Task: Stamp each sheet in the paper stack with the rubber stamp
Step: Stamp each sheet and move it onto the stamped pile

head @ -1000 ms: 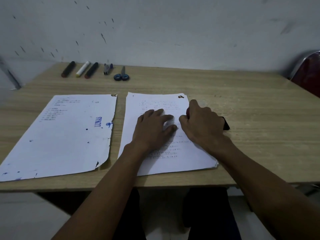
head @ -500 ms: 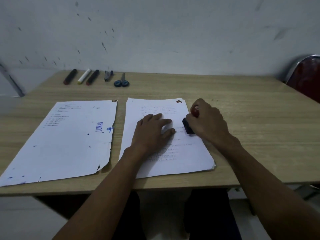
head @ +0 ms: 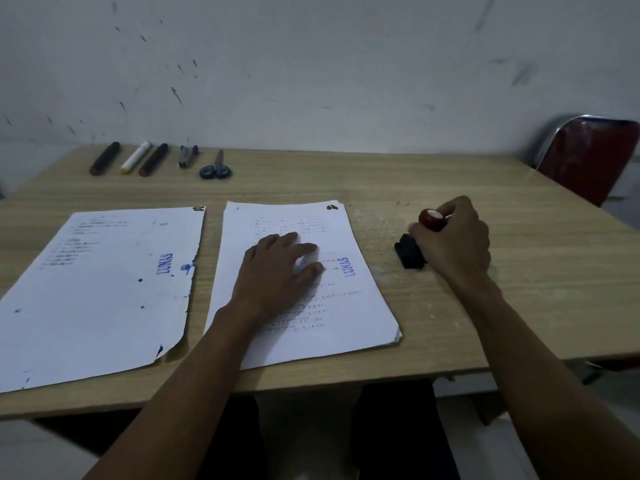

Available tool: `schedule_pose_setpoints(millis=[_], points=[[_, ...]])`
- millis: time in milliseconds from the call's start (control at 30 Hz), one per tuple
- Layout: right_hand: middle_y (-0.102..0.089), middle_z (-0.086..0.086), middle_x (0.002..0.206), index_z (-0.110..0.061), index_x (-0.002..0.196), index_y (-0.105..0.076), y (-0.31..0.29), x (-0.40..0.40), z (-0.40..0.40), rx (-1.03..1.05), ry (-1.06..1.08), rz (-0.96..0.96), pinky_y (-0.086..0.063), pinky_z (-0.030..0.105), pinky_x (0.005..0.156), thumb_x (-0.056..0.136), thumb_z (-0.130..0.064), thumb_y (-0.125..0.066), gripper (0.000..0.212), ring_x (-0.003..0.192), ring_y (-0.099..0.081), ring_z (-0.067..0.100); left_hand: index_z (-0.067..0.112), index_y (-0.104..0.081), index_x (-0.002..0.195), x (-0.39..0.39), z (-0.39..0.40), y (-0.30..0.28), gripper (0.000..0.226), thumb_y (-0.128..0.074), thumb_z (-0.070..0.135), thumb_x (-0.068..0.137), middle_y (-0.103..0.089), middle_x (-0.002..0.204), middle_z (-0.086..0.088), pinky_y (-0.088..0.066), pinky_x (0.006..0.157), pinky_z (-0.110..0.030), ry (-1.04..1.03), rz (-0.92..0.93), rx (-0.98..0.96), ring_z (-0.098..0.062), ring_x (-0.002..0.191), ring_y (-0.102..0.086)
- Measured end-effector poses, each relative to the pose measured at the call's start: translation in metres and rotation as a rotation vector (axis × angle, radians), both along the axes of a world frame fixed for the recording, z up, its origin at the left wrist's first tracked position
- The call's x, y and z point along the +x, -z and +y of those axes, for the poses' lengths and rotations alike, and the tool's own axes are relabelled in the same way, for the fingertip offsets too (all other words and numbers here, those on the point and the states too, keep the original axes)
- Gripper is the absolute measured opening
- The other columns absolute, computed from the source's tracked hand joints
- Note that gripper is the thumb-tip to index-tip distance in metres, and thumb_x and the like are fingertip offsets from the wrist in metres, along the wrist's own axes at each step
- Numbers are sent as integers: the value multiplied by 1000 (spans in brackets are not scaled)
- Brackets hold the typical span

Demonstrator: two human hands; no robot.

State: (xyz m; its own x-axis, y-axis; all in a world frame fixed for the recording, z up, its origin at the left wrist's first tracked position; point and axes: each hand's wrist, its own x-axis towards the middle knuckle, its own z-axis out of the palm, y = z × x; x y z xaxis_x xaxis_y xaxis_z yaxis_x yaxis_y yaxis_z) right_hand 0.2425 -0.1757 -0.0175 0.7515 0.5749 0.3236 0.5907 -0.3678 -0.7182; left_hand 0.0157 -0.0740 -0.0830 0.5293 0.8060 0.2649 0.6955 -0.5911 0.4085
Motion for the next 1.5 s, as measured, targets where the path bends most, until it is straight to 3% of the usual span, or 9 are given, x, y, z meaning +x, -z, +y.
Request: schedule_pose_setpoints(millis=[200, 367, 800, 1000, 1067, 1133, 1233, 1333, 1500], points=[[-48, -3, 83, -18, 105, -49, 4, -5, 5, -72, 17, -53, -36, 32, 68, 77, -30, -72, 38, 78, -46, 22, 39, -50, 134, 0, -2, -2, 46, -46, 57, 92, -37, 152, 7, -20, 113, -41, 5, -7, -2, -19, 142, -25], [-50, -2, 90, -18, 107, -50, 7, -4, 6, -47, -14, 3, -34, 30, 70, 77, -31, -74, 41, 81, -45, 20, 38, -51, 133, 0, -4, -2, 45, -47, 56, 92, -38, 151, 7, -21, 113, -41, 2, -14, 7, -18, 141, -26], [-62, 1, 89, -22, 106, -54, 21, 0, 2, -24, -99, 35, -43, 32, 68, 72, -41, -79, 47, 87, -60, 23, 37, -50, 135, 2, -6, -8, 47, -47, 56, 91, -37, 152, 5, -20, 114, -43, 5, 5, -65, -20, 142, -25], [-58, 3, 88, -19, 115, -43, 12, -9, -9, -16, -5, 23, -43, 34, 67, 66, -44, -85, 69, 80, -56, 24, 16, -55, 133, -6, -9, -29, 45, -61, 31, 92, -45, 147, -5, -24, 112, -30, 28, -229, -155, -20, 138, -36], [-58, 3, 83, -17, 105, -46, 11, -18, -16, 25, 40, 15, -39, 32, 64, 68, -42, -83, 58, 77, -56, 25, 16, -57, 131, -13, -11, -37, 47, -68, 28, 87, -51, 141, -5, -30, 110, -34, -57, -264, -85, -23, 133, -42], [-60, -1, 76, -17, 88, -54, 15, -31, -21, 26, -6, -4, -39, 30, 62, 71, -36, -80, 36, 74, -59, 23, 16, -56, 130, -20, -14, -46, 50, -69, 33, 84, -51, 137, -9, -37, 104, -41, -272, -215, -23, -28, 128, -44], [-62, -8, 69, -21, 71, -63, 24, -49, -23, -51, -163, -11, -48, 30, 62, 73, -35, -78, 21, 70, -62, 14, 9, -52, 125, -31, -18, -54, 58, -65, 48, 84, -45, 134, -18, -40, 96, -48, -562, 73, -102, -37, 127, -39], [-64, -8, 81, -23, 82, -69, 32, -61, -17, -196, -280, -28, -52, 31, 70, 73, -48, -78, 27, 79, -62, 11, 7, -49, 126, -39, -17, -54, 70, -67, 57, 79, -41, 135, -20, -38, 98, -48, -599, 158, -234, -39, 129, -36], [-64, -6, 99, -21, 103, -66, 37, -70, -13, -319, -265, -111, -49, 29, 72, 77, -51, -74, 41, 91, -60, 12, 10, -53, 121, -46, -14, -52, 65, -82, 41, 70, -54, 126, -13, -43, 87, -42, -634, -106, -257, -34, 121, -49]])
